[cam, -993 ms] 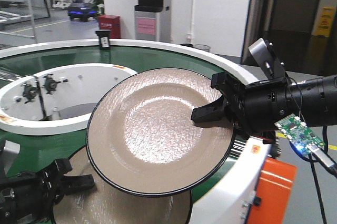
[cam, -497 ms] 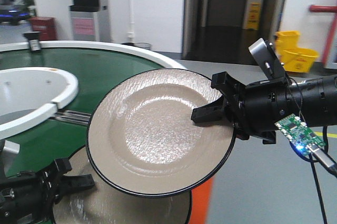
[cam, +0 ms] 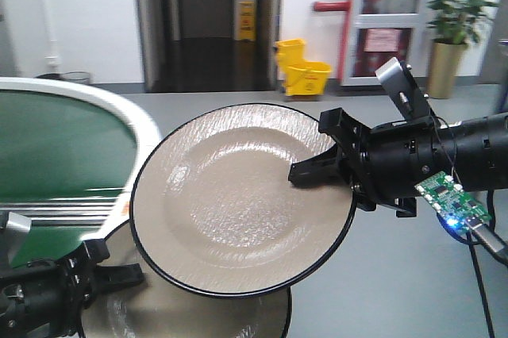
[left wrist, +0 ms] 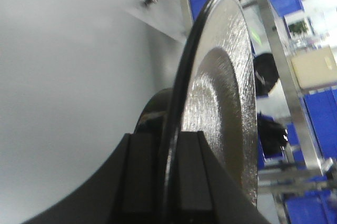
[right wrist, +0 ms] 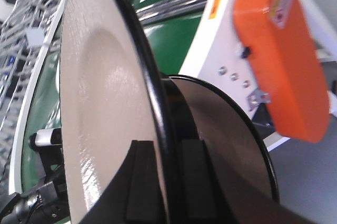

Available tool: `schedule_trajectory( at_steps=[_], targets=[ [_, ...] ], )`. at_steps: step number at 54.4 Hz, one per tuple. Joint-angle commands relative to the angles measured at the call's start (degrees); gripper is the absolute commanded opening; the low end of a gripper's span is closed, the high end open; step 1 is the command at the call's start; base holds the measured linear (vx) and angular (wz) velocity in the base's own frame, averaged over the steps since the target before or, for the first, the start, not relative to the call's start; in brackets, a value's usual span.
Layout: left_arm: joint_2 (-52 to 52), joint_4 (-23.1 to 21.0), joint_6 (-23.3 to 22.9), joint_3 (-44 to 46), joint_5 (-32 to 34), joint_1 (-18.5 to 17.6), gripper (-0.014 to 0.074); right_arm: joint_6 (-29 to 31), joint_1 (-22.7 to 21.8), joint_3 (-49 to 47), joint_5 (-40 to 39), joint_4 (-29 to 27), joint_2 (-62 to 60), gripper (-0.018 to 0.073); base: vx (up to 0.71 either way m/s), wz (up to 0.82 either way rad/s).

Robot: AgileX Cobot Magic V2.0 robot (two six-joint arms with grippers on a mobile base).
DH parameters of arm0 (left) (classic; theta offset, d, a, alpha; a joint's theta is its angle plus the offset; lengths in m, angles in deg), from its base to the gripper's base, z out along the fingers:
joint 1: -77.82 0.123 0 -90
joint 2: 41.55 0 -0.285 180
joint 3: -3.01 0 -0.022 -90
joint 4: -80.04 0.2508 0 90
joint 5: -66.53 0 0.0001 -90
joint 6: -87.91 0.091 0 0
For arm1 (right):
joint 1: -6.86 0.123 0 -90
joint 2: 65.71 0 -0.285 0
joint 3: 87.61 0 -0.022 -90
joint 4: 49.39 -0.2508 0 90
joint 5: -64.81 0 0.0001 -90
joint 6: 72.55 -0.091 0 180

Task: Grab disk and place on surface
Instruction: 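Hold both plates upright while the base turns away from the conveyor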

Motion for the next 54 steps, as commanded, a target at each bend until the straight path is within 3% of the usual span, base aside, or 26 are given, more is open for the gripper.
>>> schedule_trajectory(
  at_steps=[1, 54],
  targets=[
    [-1.9, -6.3, -1.0, 2.1, -3.1, -0.3, 0.0001, 0.0, -0.2, -2.3, -3.2, -6.0, -2.6, -0.0008, 0.05, -0.60],
    [-1.9, -6.3, -1.0, 2.1, -3.1, -0.3, 0.0001, 0.0, -0.2, -2.3, -3.2, -6.0, -2.6, -0.0008, 0.18, -0.43]
  ],
)
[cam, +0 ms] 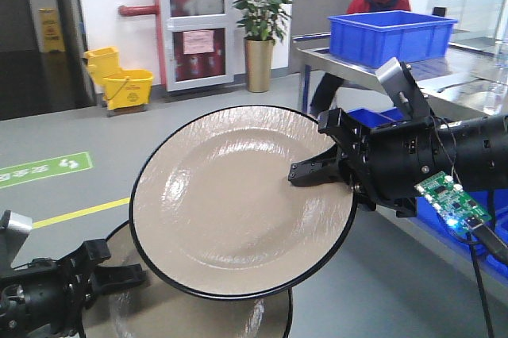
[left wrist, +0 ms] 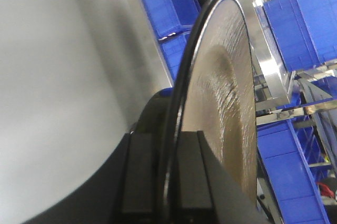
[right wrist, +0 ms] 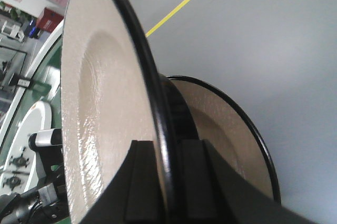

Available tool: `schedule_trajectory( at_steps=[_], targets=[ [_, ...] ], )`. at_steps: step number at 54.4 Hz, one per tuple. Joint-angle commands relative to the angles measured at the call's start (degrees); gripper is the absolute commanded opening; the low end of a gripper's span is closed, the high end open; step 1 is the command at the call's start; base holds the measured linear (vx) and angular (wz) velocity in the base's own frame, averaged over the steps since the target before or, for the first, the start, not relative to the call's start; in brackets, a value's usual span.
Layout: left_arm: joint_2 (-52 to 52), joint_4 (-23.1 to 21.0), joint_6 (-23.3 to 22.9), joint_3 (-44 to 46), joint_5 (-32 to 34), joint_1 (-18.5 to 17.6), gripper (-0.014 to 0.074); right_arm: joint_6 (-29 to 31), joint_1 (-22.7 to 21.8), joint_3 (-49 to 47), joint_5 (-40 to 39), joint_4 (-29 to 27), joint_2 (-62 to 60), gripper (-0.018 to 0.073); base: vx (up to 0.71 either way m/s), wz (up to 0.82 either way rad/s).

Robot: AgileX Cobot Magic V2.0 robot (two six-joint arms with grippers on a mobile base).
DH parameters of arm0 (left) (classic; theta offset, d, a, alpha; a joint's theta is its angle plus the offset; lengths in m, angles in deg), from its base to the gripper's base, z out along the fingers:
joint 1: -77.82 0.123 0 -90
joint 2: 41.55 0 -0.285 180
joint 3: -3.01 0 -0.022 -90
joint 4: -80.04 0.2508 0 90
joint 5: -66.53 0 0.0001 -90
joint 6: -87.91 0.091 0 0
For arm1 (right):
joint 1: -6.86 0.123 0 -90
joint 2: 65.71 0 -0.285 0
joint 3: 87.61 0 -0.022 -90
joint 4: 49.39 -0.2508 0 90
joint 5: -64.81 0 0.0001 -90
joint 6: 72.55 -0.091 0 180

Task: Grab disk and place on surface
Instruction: 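Hold both plates upright while the base turns away from the conveyor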

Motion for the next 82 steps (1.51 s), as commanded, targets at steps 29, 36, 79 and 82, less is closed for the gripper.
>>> schedule_trajectory(
  at_steps=[29, 36, 79, 82],
  targets=[
    [-1.9, -6.3, -1.0, 2.1, -3.0, -0.1, 0.0001, 0.0, -0.2, -2.3, -3.2, -6.0, -2.6, -0.0008, 0.31, -0.17],
    [-1.9, -6.3, -1.0, 2.1, -3.0, -0.1, 0.0001, 0.0, -0.2, -2.3, -3.2, -6.0, -2.6, -0.0008, 0.37, -0.02],
    [-1.9, -6.3, -1.0, 2.1, -3.0, -0.1, 0.0001, 0.0, -0.2, -2.3, -3.2, -6.0, -2.6, -0.0008, 0.42, 0.06],
    [-1.9, -6.3, -1.0, 2.1, -3.0, -0.1, 0.0001, 0.0, -0.2, -2.3, -3.2, -6.0, -2.6, -0.0008, 0.44, -0.18]
  ],
)
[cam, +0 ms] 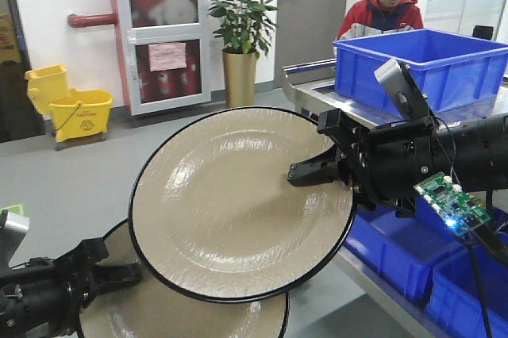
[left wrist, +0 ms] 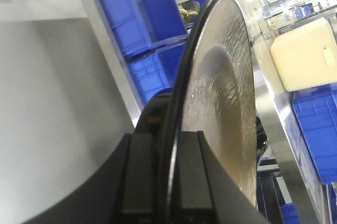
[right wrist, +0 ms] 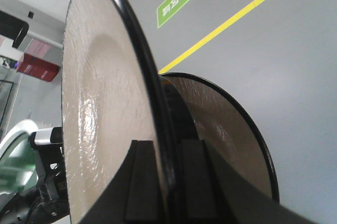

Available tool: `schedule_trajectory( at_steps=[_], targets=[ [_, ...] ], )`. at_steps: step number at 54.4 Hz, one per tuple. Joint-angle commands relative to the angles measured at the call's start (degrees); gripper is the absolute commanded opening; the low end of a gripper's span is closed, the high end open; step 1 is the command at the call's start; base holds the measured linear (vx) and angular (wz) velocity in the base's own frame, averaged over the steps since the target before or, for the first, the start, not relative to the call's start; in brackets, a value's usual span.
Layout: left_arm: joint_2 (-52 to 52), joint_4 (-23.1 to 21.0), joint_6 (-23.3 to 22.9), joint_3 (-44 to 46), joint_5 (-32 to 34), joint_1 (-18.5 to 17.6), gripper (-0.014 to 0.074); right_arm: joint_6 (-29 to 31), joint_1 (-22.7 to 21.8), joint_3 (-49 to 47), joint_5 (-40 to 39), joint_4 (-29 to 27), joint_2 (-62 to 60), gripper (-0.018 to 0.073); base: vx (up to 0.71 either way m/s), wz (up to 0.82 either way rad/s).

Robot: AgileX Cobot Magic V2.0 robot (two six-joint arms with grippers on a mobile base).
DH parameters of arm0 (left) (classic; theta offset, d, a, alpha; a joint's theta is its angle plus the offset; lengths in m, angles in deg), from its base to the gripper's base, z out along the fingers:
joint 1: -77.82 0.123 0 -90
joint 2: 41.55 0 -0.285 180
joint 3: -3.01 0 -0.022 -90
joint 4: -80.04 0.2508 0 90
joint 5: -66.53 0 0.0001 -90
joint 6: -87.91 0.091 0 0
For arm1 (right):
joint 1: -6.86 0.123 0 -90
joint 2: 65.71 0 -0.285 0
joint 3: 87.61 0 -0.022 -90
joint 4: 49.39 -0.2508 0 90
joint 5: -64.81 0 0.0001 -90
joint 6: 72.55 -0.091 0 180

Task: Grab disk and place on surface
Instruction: 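Hold both plates upright while the base turns away from the conveyor, then hold both plates while driving to the steel table by the cream bin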

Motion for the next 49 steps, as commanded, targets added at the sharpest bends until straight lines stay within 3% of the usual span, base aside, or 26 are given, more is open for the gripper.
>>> schedule_trajectory(
  at_steps=[1, 23, 49],
  targets=[
    [-1.9, -6.3, -1.0, 2.1, -3.5, -0.1, 0.0001, 0.0, -0.2, -2.3, -3.2, -6.0, -2.6, -0.0008, 0.44, -0.23],
    [-1.9, -6.3, -1.0, 2.1, -3.5, -0.1, 0.0001, 0.0, -0.2, -2.3, -3.2, -6.0, -2.6, -0.0008, 0.44, -0.44],
    [-1.9, -6.3, -1.0, 2.1, -3.4, -0.1, 0.0001, 0.0, -0.2, -2.3, -3.2, -6.0, -2.6, -0.0008, 0.40, -0.82]
  ],
)
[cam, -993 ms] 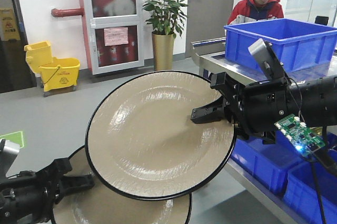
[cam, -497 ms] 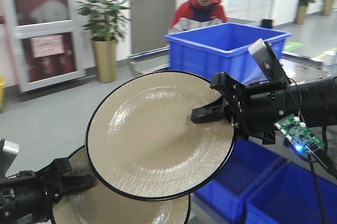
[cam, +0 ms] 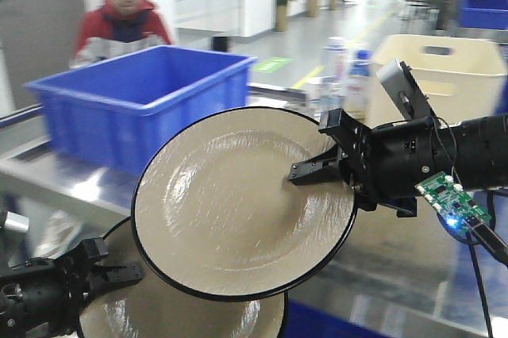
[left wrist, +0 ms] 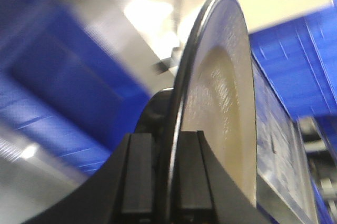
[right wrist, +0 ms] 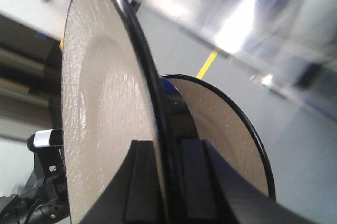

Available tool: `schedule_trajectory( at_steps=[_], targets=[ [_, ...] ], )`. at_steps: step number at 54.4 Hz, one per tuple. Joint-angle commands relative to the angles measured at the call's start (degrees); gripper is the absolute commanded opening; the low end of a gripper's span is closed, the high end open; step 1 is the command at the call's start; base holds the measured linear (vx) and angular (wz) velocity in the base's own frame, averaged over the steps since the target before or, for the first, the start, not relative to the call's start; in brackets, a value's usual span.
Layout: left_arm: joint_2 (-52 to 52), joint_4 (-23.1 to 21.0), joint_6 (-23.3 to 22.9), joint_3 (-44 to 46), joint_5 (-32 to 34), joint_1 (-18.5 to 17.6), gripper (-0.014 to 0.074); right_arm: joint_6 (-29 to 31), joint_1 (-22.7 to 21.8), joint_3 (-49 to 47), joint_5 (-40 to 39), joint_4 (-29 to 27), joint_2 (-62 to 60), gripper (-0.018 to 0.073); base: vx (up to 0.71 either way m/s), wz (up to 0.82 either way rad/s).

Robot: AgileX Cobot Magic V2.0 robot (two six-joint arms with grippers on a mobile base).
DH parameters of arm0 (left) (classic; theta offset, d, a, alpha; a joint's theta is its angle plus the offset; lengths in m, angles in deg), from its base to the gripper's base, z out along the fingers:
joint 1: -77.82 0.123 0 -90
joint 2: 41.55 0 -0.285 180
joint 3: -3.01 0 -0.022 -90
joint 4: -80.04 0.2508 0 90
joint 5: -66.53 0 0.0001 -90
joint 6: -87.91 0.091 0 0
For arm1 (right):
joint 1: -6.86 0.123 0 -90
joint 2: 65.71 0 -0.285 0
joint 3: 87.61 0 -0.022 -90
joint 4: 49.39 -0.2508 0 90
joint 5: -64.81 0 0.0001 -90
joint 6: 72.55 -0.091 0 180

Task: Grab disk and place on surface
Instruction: 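Hold both plates while driving to the steel table by the cream bin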

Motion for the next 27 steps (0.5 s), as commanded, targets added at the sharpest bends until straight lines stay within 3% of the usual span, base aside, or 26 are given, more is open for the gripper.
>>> schedule_trajectory(
  at_steps=[1, 27],
  targets=[
    [-1.9, -6.2, -1.0, 2.1, -3.8, -0.1, 0.0001, 0.0, -0.2, -2.3, -3.1, -5.9, -2.6, -0.0008, 0.35, -0.83],
    [-1.9, -6.2, -1.0, 2.1, -3.8, -0.1, 0.0001, 0.0, -0.2, -2.3, -3.1, -5.9, -2.6, -0.0008, 0.30, -0.62]
  ],
)
